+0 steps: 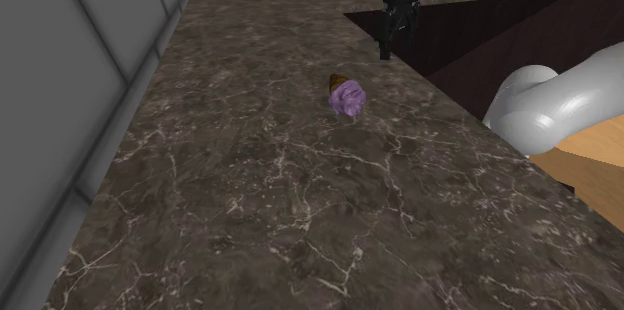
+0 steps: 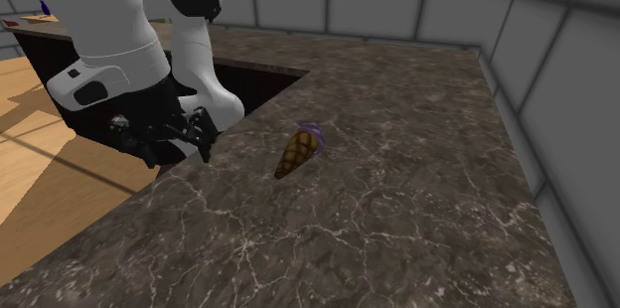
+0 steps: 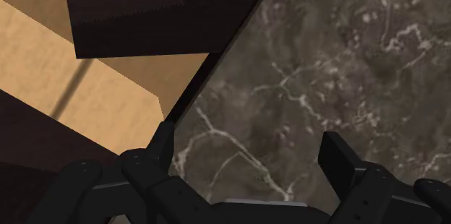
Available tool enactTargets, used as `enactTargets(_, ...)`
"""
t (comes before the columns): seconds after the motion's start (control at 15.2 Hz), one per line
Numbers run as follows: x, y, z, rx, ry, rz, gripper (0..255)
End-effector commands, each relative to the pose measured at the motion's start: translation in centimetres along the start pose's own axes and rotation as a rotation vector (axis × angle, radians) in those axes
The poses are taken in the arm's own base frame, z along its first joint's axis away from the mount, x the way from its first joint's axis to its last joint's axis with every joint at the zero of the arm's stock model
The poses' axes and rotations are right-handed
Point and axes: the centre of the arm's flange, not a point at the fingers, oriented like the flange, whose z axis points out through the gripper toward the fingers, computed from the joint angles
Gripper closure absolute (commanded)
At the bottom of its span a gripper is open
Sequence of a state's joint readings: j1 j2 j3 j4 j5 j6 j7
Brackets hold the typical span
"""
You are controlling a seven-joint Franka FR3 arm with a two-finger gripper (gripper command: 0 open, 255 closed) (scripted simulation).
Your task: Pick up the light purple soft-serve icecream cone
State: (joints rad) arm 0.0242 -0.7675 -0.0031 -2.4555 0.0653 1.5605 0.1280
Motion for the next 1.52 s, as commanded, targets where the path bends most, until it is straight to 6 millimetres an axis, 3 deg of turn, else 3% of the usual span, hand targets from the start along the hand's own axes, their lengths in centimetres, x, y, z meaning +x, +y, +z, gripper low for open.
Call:
enactTargets(0.0,0.0,0.0,0.0,0.000,0.000,0.000,0)
enactTargets(1.19,-7.8,-22.8,-2.3,0.032,0.183,0.155,0)
enactTargets(1.45,-7.8,-23.4,-0.8,0.033,0.188,0.159,0)
